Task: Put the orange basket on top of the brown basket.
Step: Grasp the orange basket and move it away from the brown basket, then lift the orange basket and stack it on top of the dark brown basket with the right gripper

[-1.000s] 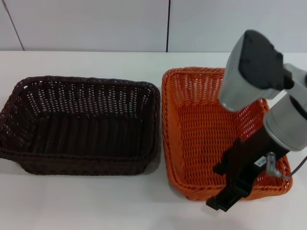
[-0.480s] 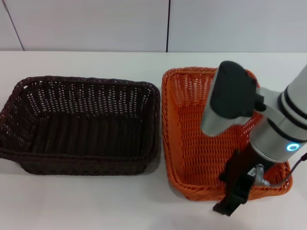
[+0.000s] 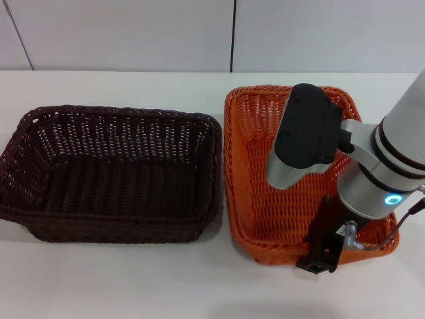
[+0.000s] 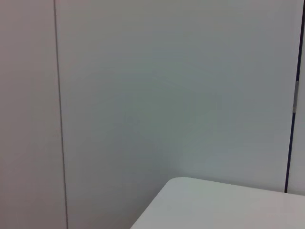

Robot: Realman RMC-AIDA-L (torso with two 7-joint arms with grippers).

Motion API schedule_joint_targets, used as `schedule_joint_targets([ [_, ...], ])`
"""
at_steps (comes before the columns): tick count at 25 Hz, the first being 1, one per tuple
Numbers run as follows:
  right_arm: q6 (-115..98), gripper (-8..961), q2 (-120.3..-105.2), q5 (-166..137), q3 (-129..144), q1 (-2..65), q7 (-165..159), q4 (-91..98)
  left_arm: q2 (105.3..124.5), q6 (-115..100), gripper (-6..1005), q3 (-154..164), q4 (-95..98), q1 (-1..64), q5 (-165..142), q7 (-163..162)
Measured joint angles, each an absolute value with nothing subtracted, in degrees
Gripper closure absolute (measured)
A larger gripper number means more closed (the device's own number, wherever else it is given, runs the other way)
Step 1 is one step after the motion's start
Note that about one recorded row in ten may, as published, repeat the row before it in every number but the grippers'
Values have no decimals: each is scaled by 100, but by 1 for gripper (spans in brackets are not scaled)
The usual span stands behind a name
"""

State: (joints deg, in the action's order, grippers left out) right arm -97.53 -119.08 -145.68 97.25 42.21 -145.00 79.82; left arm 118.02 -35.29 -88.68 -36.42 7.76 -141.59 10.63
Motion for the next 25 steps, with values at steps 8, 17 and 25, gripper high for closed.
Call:
schedule_joint_targets([
  [8, -9716, 730, -11909, -14585, 9741, 4188, -14648, 8275, 11795, -3553, 212, -8888, -3456, 919, -14199, 1063],
  [17, -9505, 805, -11918, -14824, 9821, 4149, -15040, 9046, 11794, -3584, 212, -8954, -3282, 1004, -14169, 1063],
  [25, -9460, 838, -11915, -15138, 9890, 4356, -15290, 9540, 11795, -3587, 212, -9075, -3278, 1009, -14208, 1063],
])
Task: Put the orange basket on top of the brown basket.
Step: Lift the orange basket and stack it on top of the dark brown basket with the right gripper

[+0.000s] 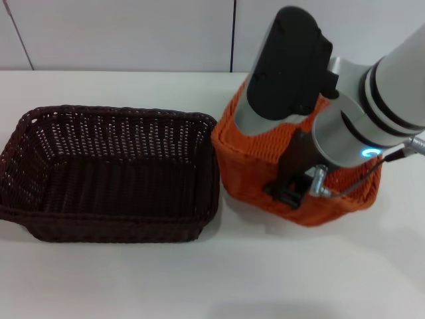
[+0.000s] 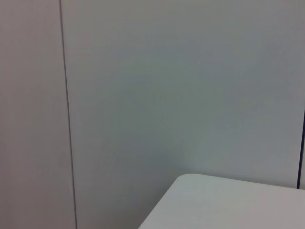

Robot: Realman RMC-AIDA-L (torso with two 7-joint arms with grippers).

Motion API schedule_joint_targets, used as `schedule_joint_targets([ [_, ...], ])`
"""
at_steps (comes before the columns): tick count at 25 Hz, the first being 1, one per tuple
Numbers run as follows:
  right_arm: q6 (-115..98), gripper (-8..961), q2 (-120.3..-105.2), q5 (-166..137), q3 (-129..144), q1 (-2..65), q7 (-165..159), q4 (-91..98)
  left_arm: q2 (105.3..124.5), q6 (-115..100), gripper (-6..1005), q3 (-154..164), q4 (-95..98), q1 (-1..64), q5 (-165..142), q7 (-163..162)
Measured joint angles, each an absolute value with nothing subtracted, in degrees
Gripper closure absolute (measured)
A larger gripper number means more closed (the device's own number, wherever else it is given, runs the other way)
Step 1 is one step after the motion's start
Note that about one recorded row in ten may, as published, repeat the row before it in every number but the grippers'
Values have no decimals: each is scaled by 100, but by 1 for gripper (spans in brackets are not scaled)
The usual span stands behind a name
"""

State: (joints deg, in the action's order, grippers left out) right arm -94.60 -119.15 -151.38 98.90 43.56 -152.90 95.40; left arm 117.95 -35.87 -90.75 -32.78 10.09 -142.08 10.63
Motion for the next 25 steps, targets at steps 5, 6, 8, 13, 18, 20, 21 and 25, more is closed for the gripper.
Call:
schedule_joint_targets([
  [5, -9502, 839, -11913, -15602, 9989, 4479, -15403, 9827, 11795, -3587, 212, -9119, -3267, 1011, -14188, 1063],
  [6, -9490, 839, -11913, -15695, 10028, 4508, -15404, 9867, 11795, -3587, 212, -9133, -3264, 1011, -14184, 1063],
  [8, -9389, 839, -11911, -15927, 10172, 4565, -15333, 9924, 11795, -3587, 213, -9178, -3253, 1002, -14181, 1063],
  [13, -8811, 838, -11910, -16543, 10885, 4569, -14706, 10014, 11795, -3586, 213, -9231, -3182, 1013, -14187, 1063],
  [18, -8420, 839, -11910, -16713, 11600, 4504, -13613, 10090, 11797, -3585, 212, -9246, -3135, 1013, -14173, 1063],
  [20, -8319, 839, -11909, -16717, 11789, 4457, -13135, 10158, 11801, -3586, 212, -9246, -3129, 1005, -14171, 1063],
  [21, -8264, 839, -11909, -16717, 11883, 4422, -12879, 10196, 11803, -3586, 213, -9246, -3114, 1005, -14171, 1063],
  [25, -8119, 839, -11910, -16719, 12075, 4338, -12096, 10304, 11809, -3599, 213, -9247, -3033, 1009, -14166, 1063],
])
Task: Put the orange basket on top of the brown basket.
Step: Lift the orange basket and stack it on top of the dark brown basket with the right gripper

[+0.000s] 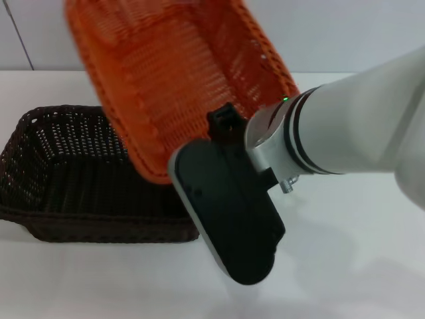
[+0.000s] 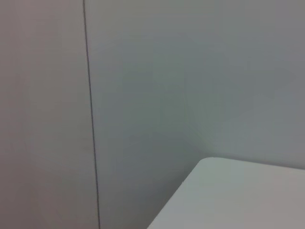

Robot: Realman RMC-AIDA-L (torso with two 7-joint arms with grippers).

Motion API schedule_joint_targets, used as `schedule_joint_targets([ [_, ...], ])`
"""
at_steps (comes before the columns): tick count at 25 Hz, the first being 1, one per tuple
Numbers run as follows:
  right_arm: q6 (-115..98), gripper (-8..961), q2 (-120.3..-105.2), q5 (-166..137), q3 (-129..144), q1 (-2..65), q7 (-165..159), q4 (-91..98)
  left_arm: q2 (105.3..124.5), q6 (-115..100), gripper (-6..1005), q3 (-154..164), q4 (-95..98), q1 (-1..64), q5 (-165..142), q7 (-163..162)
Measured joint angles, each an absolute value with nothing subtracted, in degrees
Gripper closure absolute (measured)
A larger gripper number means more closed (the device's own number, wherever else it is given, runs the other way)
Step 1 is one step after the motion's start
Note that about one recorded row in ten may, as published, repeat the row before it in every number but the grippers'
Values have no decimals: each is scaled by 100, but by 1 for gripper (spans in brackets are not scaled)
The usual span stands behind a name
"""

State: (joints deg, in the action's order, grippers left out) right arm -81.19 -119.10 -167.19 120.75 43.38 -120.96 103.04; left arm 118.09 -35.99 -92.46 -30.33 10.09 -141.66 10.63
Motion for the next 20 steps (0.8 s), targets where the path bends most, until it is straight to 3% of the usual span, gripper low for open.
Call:
schedule_joint_targets([
  [9, -7427, 838, -11722, -16724, 12524, 3934, -10444, 10343, 11828, -4047, 213, -9217, -2928, 867, -14158, 622],
  [15, -6549, 835, -11797, -16722, 12634, 3281, -9339, 10363, 11837, -4114, 213, -9211, -2827, 871, -14148, 617],
  [20, -6263, 812, -11806, -16709, 12664, 3302, -9250, 10198, 11846, -4113, 212, -9197, -2784, 902, -14143, 615],
])
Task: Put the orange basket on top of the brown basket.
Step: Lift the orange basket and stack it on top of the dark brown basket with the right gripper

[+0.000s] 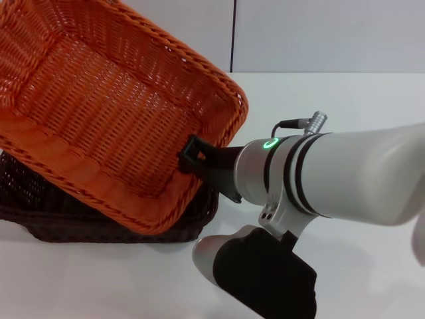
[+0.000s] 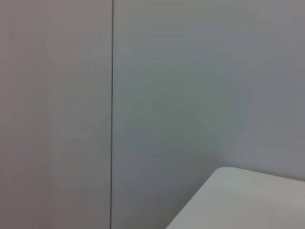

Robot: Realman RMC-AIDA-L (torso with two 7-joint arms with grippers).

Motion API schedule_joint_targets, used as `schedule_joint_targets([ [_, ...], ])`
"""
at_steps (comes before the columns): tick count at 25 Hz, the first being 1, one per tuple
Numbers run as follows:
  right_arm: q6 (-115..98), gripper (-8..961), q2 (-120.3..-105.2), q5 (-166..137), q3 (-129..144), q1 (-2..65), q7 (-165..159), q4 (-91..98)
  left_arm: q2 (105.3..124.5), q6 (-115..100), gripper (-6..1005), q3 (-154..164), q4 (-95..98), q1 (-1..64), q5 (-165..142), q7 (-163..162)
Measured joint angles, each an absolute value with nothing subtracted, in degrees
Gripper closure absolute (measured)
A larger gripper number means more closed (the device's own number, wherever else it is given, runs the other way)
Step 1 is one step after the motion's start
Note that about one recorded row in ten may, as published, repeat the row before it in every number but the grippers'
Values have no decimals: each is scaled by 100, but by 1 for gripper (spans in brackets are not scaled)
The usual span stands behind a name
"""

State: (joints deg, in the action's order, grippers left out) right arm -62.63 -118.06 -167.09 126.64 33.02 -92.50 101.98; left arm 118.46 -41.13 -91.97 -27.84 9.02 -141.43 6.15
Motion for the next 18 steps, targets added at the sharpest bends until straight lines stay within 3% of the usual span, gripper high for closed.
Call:
schedule_joint_targets([
  [13, -5884, 755, -11793, -16720, 12910, 3272, -9451, 9936, 11841, -4047, 212, -9203, -2740, 958, -14141, 615],
  [18, -5750, 659, -11797, -16721, 12916, 3217, -9613, 10059, 11839, -4042, 212, -9202, -2617, 1038, -14141, 606],
])
